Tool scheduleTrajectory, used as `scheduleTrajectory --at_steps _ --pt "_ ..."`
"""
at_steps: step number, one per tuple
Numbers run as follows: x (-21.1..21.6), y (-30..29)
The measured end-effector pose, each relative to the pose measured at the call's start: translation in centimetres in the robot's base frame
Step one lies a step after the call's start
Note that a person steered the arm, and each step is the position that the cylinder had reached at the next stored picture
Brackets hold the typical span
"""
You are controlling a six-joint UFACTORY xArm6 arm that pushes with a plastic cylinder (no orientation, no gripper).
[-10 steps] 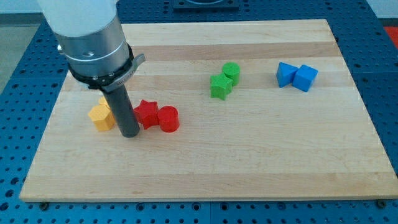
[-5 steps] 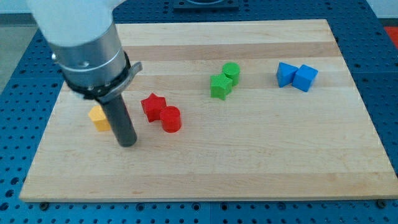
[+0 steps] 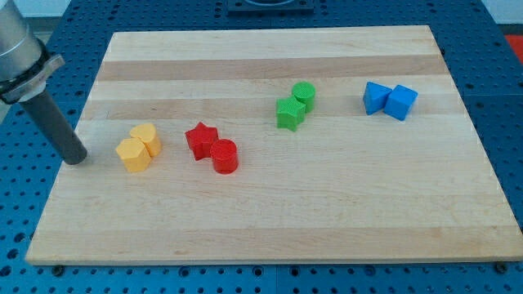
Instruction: Move the yellow blocks closer to the red star
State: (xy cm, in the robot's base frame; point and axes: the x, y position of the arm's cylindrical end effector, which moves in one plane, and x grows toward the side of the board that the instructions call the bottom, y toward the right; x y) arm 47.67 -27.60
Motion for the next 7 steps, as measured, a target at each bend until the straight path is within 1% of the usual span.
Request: scheduleTrajectory --at_steps 3,4,5,6,7 --pt "0.1 7.2" --pt "0.7 7.3" --pt "2.7 6.4" --pt "2.6 6.4" --pt "1.7 7.8"
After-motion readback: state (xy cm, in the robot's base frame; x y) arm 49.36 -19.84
